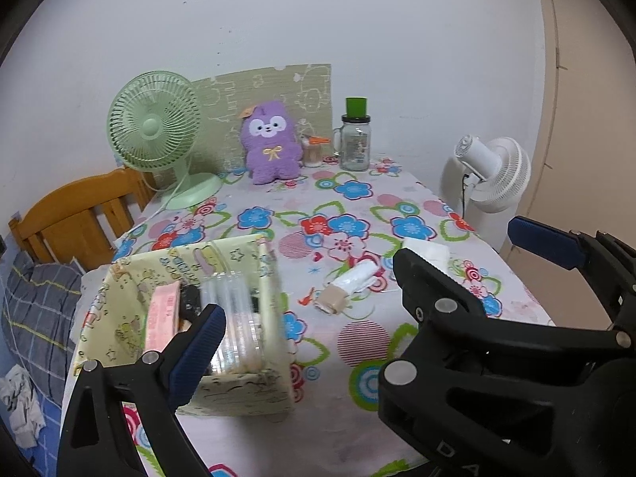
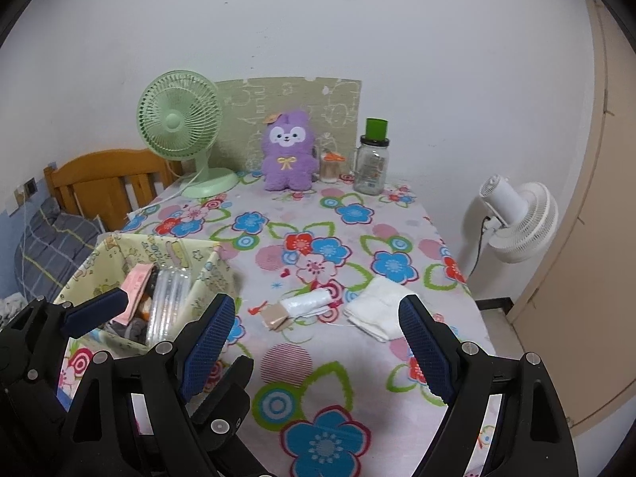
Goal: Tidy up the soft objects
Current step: 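Move the right tool to the white tissue pack while the left tool approaches the wrapped roll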
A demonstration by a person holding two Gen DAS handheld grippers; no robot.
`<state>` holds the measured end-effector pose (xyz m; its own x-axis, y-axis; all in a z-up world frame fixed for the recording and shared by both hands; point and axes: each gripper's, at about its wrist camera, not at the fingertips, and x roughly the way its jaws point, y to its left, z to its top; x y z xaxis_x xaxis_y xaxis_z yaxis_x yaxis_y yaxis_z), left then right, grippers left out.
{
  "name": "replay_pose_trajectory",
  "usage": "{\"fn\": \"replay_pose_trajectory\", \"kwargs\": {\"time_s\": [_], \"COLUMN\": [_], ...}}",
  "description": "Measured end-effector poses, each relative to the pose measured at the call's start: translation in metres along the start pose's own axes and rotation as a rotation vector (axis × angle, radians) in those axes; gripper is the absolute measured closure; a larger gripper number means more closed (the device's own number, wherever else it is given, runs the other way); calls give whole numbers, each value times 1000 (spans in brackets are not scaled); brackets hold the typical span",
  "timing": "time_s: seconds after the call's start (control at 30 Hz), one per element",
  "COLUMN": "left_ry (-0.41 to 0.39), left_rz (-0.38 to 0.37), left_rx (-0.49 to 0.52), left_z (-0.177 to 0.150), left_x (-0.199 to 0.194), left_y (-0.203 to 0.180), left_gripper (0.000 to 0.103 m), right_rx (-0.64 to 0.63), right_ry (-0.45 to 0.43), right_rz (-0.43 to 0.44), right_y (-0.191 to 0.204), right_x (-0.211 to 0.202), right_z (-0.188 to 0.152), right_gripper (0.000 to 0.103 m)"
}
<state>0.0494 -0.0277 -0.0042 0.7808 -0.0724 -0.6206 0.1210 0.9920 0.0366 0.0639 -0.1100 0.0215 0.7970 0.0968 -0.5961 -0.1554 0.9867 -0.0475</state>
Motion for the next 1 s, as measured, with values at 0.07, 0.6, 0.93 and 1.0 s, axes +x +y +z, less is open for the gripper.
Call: {"fn": "replay_pose_trajectory", "kwargs": {"time_s": [0.07,0.6,0.93,1.0], "left_ry": [-2,1,16,21], "left_rz": [-9,-30,-43,-45], "left_rx": [9,39,69,72], "left_z": [0,7,13,14], "left_x": [0,14,31,36], "left_y": [-5,-34,-52,-56], "left_gripper": [4,4,3,4], "right_rx": [4,36,53,55], "right_ry": [-2,-3,9,13], "right_rz": [-10,-28,-34,-36], "right_y": [-5,-36,-59,-63], "right_x": [0,7,23,27], "right_z": [-1,-6,-7,-7], "right_gripper": [16,16,16,16]}}
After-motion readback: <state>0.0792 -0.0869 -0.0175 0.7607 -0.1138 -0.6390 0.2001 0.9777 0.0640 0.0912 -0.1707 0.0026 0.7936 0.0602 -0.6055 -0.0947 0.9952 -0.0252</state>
